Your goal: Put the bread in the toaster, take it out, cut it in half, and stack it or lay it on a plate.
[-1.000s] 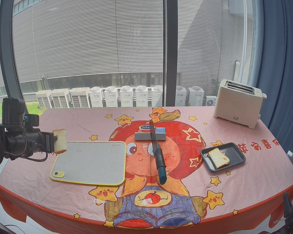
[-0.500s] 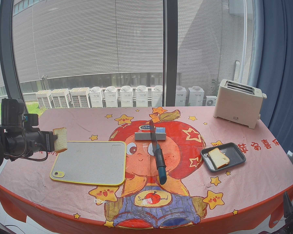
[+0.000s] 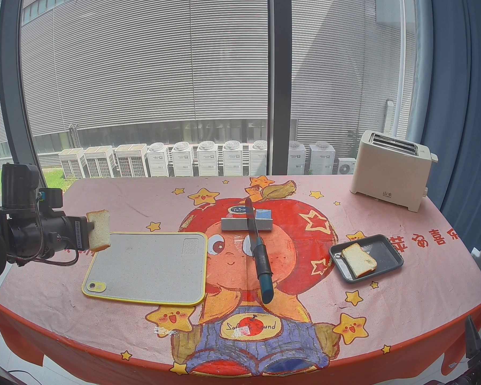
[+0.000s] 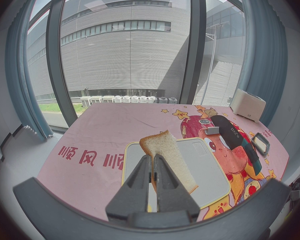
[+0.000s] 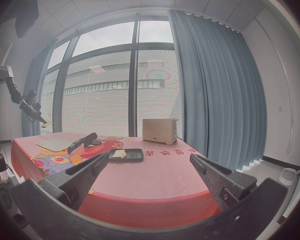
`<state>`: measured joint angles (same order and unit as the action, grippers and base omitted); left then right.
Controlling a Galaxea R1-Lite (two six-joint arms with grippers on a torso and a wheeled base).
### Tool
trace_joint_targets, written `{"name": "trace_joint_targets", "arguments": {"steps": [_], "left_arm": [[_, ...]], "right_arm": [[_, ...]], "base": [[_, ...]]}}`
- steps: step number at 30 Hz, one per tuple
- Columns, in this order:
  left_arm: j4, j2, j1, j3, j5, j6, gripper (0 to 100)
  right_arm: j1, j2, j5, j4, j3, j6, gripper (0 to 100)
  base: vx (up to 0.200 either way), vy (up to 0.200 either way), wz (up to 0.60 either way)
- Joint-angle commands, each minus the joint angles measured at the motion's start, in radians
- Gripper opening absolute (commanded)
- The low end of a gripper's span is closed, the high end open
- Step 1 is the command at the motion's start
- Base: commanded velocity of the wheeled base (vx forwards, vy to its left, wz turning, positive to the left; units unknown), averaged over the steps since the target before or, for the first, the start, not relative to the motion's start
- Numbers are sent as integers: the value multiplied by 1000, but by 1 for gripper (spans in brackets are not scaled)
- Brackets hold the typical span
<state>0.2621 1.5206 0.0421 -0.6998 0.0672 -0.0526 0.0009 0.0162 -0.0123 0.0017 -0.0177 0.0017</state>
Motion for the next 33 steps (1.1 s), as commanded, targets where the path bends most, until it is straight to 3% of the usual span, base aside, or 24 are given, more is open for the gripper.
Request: {"name": "trace_joint_targets", "arguments": {"steps": [1,6,14,33], "left_arm": [[40,4,-8,6,0,-3,0],[111,9,-22,33,-1,2,0],[111,3,-25,45,0,10,0],[111,0,-15,59,5,20,0]], "right_arm": [[1,-16,0,0,18,0,100],[1,-16,0,0,18,0,100],[1,-16,0,0,18,0,100],[1,-16,0,0,18,0,100]], "base": [[0,0,0],[0,-160,0],[0,-200,0],[0,0,0]]}}
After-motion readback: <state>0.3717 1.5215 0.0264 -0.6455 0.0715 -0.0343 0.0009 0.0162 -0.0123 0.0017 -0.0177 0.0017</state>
